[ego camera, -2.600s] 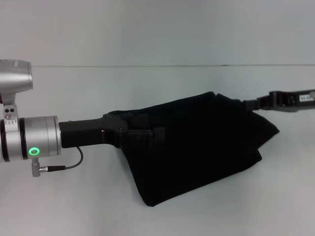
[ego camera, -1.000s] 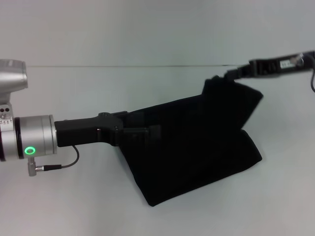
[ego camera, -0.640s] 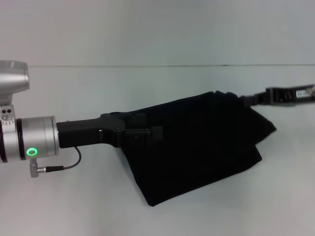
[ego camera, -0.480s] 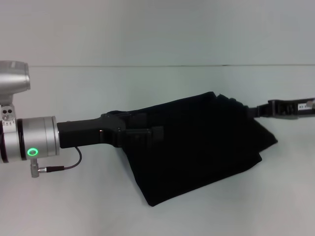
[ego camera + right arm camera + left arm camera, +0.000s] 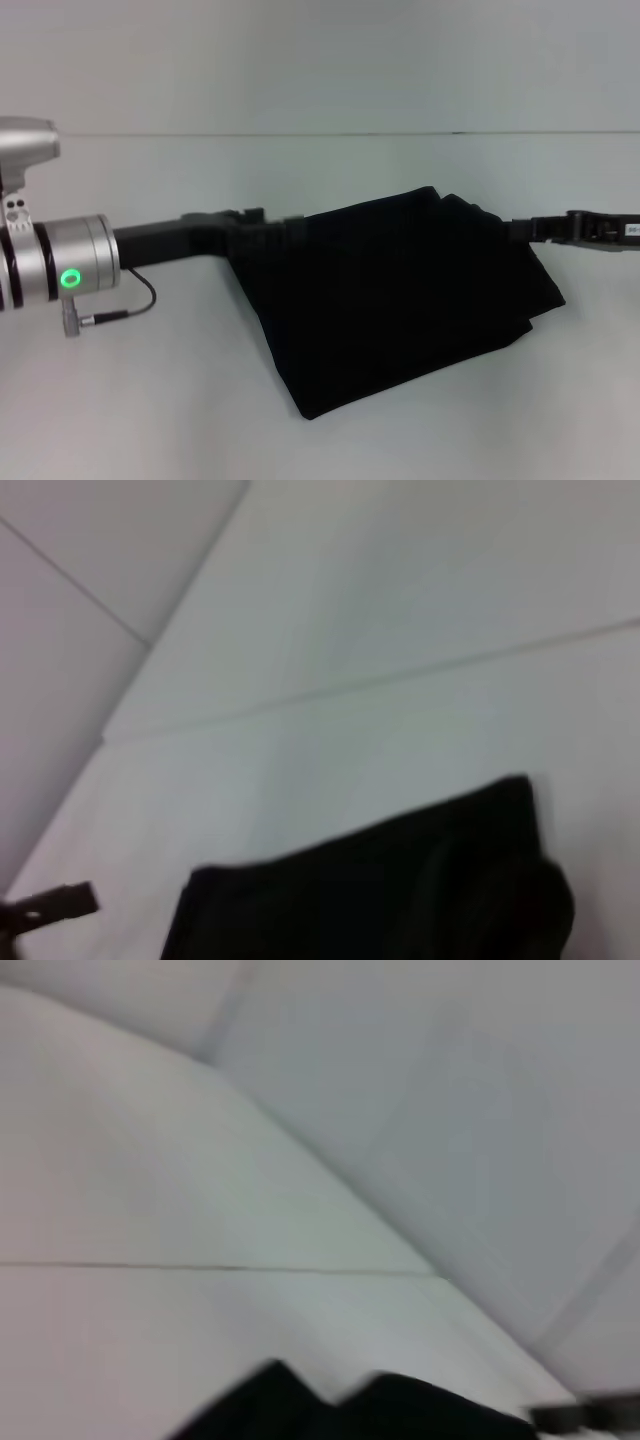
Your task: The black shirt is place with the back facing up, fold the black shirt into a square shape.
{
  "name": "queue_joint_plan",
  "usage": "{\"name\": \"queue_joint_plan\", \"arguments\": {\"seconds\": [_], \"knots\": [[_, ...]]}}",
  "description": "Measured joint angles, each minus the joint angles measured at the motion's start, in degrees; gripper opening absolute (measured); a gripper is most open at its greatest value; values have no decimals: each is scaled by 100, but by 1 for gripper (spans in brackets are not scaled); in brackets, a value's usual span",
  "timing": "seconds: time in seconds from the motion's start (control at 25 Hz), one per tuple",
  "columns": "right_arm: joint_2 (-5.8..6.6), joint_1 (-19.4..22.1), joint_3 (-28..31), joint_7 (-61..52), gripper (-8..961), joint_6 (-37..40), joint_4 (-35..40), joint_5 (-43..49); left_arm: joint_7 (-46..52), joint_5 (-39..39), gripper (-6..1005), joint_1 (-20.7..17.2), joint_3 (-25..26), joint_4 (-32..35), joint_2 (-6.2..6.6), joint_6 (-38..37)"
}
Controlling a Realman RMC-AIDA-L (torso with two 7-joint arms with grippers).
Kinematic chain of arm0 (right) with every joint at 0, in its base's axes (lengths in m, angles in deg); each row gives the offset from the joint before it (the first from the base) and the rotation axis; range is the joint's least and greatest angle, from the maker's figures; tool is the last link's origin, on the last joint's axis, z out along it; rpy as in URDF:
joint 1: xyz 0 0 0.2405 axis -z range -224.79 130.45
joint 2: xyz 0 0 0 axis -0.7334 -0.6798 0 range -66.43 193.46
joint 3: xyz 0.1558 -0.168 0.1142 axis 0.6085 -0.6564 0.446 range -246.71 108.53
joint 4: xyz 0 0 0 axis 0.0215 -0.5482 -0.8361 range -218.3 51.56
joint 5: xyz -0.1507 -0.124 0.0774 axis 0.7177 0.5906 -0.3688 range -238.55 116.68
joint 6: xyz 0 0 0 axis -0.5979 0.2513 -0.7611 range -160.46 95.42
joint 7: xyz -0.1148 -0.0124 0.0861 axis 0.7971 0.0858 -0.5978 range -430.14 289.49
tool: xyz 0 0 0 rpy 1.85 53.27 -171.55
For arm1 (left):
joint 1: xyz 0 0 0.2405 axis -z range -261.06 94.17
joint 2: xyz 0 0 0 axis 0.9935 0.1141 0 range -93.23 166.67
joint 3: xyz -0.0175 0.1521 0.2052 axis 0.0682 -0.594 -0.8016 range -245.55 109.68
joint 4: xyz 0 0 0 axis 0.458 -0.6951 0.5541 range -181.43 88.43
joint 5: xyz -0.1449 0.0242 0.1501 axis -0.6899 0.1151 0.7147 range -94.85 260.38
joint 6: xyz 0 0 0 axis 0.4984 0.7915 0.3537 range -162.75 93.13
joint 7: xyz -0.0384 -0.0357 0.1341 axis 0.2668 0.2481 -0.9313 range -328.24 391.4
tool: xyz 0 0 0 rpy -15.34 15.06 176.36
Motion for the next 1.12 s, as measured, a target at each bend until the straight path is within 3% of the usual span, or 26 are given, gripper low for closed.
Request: {"name": "queue_joint_plan", "arguments": {"seconds": [0.2, 0.32, 0.56, 0.96, 1.12], "knots": [[193, 226, 218, 234, 333, 357, 67, -360, 1427, 75, 855, 89, -62, -7, 47, 1207], [305, 280, 245, 336, 465, 549, 101, -461, 1777, 101, 854, 97, -147, -59, 64, 1559], [354, 224, 247, 416, 707, 532, 143, -482, 2140, 308, 853, 291, -200, -446, 139, 1990], [356, 131, 195, 434, 842, 511, 146, -480, 2224, 530, 852, 603, -309, -873, 118, 2594], [356, 129, 196, 434, 837, 510, 146, -472, 2234, 533, 851, 602, -338, -897, 117, 2705]]}}
